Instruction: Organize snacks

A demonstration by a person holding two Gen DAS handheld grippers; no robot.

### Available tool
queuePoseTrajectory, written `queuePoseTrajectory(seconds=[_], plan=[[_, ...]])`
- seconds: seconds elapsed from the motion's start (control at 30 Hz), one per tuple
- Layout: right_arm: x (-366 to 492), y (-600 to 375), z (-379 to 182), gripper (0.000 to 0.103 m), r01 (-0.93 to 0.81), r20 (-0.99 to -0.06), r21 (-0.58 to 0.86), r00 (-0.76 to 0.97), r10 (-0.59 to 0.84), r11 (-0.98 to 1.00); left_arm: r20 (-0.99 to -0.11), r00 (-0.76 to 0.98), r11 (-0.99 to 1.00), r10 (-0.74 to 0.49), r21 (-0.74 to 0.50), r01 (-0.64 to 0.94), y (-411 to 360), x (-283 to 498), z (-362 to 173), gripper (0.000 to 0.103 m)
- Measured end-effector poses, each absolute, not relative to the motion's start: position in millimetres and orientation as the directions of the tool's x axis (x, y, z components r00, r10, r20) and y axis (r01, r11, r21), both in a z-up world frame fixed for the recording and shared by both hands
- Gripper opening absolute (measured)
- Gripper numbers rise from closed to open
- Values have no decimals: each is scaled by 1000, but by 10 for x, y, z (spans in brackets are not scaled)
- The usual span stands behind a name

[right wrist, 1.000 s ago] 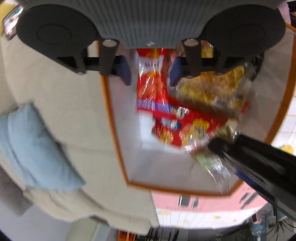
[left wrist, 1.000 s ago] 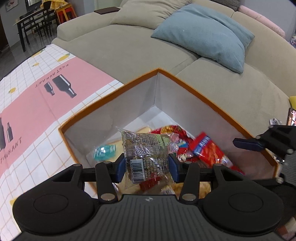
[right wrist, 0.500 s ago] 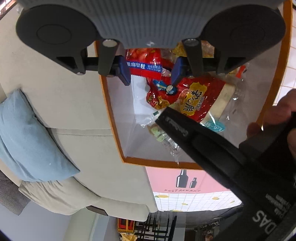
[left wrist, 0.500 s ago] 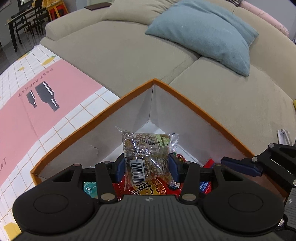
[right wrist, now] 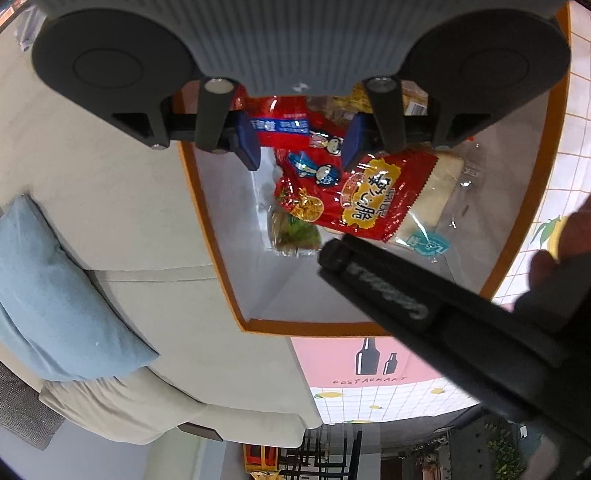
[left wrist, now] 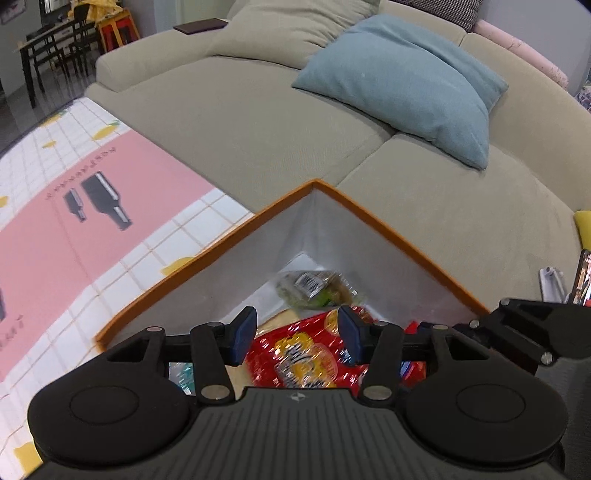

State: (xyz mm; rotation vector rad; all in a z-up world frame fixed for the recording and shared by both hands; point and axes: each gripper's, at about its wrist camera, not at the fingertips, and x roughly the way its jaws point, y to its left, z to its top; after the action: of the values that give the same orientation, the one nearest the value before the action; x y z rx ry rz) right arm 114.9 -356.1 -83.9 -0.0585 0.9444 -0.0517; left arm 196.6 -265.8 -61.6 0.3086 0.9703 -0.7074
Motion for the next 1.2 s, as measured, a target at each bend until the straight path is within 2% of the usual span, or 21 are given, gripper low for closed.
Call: queuePoseTrajectory(seconds=[0.27, 0.37, 0.5, 0.63, 1.0, 1.2], plan=[[1096, -3476, -686, 48, 17, -799, -73, 597, -68, 997, -821, 417, 771, -390, -44, 636, -2297, 1766, -364, 59], [1042, -3421, -546, 61, 23, -791, -54, 609, -56, 998, -817, 449, 793, -361, -16, 609, -2143, 1668, -244, 59], [955, -3303, -373, 65, 22, -790, -32, 612, -39, 999, -802, 504, 828, -322, 20, 561, -1900, 1527, -67, 59], [791, -3125, -155, 73, 12, -767, -15, 641, -19, 1000, -766, 584, 855, -268, 90, 510, -1639, 1317, 122, 59], [210, -2624, 238, 77, 51, -728, 109, 684, 45, 993, -671, 729, 902, -133, 223, 369, -980, 571, 445, 62], [-142, -2291, 356, 81, 50, -683, 84, 730, 21, 995, -644, 762, 918, -75, 254, 304, -683, 254, 432, 65]])
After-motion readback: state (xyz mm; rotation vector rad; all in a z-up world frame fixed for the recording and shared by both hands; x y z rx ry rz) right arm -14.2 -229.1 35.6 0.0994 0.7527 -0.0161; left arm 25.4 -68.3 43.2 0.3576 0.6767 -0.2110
